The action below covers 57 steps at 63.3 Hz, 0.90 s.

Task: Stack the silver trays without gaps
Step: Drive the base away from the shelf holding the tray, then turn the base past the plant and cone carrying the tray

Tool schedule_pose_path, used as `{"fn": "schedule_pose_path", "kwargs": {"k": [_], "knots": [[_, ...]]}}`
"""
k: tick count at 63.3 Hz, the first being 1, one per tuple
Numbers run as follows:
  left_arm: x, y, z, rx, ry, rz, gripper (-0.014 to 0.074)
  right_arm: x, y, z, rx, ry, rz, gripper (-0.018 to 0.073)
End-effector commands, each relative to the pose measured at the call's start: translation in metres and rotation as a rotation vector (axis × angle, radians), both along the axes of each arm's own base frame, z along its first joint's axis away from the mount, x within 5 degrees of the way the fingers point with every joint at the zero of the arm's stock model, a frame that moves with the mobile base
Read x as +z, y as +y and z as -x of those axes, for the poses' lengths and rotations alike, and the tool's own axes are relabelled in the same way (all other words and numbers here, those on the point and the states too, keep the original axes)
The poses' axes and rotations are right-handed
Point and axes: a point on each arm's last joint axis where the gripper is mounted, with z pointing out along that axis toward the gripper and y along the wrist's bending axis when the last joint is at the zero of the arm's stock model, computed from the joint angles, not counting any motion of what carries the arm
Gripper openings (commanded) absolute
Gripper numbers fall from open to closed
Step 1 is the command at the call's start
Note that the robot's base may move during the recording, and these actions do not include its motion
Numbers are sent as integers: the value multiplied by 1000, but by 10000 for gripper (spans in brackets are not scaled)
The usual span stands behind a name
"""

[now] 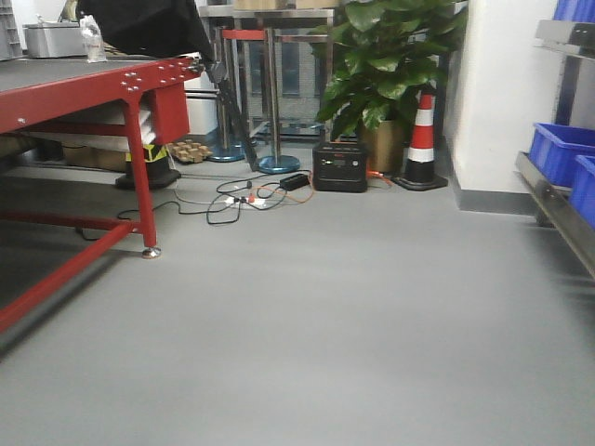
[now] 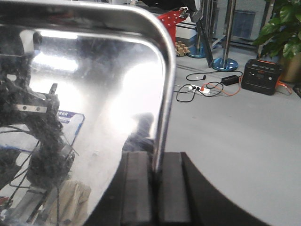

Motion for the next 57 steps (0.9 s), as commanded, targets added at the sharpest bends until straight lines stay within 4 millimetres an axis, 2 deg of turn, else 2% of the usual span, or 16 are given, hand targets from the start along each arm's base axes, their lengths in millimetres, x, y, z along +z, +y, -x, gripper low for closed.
{"fn": "schedule_pose_path", "kwargs": {"k": [1,57], "knots": [[10,1,5,-1,-67,26,-16,8,-5,2,-3,-53,22,-81],[10,1,5,-1,-69,27,-16,9,-4,3,8,-68,14,-81]]}}
